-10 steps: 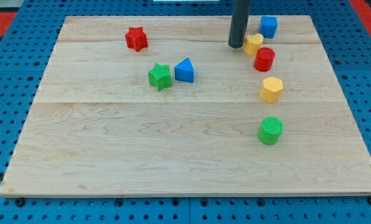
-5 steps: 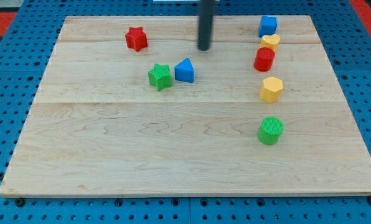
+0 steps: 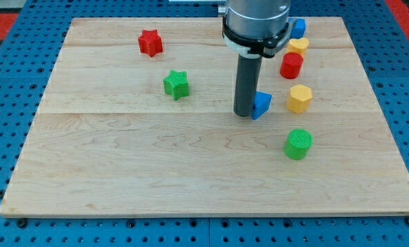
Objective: Put the triangle at the bottom of hexagon
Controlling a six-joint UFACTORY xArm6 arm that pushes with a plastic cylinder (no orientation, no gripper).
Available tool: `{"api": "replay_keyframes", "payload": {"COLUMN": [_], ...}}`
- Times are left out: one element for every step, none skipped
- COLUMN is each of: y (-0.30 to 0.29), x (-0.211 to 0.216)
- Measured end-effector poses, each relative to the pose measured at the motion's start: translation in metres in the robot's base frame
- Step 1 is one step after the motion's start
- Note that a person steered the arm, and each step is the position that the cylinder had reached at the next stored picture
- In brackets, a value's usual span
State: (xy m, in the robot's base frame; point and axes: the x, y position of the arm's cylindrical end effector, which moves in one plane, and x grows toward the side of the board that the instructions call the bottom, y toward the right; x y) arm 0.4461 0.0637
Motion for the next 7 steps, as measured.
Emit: {"api": "replay_keyframes", "payload": {"y": [0.011,-0.004,0.025,0.034,0.034,0.053,0.073], "x": [-0.01,-0.037,-0.05,-0.026,-0.02,-0.012,-0.007]}}
